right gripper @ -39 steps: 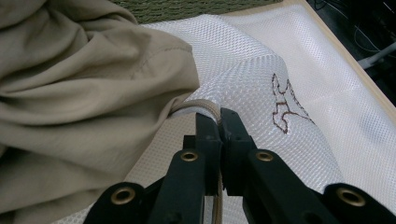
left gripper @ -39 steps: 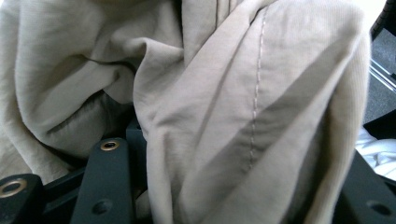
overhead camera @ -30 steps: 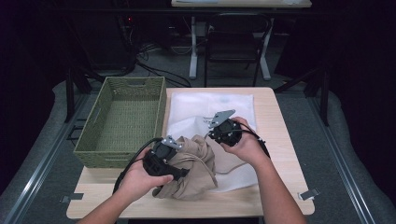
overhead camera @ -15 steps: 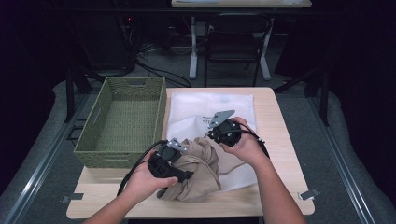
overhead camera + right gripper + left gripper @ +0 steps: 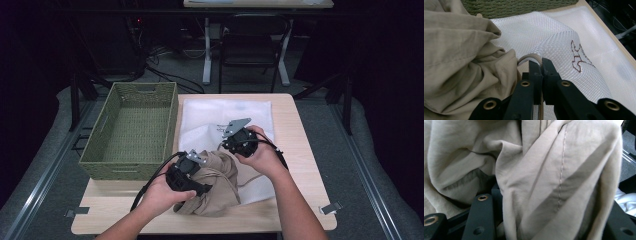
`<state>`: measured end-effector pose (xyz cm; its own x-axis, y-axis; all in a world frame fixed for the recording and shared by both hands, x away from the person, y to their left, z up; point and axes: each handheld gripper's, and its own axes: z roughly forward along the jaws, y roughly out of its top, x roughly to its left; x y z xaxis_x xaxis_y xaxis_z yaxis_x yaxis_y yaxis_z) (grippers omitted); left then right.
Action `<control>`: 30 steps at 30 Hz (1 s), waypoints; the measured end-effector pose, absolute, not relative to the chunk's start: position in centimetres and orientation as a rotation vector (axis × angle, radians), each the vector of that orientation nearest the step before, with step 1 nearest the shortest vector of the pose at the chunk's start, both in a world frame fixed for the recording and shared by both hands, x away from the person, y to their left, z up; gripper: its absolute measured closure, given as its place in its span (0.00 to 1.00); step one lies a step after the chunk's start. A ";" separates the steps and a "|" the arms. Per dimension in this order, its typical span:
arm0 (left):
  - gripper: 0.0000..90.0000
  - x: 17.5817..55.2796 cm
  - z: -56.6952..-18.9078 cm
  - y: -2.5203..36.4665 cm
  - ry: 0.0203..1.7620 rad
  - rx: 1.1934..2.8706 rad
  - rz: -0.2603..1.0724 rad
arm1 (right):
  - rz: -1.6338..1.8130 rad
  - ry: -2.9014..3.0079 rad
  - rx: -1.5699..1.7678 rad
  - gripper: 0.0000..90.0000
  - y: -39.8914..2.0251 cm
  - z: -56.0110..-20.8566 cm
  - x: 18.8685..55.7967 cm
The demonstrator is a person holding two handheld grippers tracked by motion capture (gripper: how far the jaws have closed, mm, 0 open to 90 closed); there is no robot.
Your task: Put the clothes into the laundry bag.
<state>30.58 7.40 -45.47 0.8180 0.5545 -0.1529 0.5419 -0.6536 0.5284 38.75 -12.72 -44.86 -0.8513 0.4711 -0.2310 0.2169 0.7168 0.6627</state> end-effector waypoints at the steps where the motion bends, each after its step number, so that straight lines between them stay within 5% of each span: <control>1: 0.50 30.6 -45.5 7.4 0.804 2.431 0.030 | 0.911 2.538 0.532 0.98 -12.7 -44.9 38.7; 30: 0.50 31.5 -48.2 5.6 0.818 2.432 0.022 | 0.929 2.536 0.528 0.98 -12.5 -44.8 38.6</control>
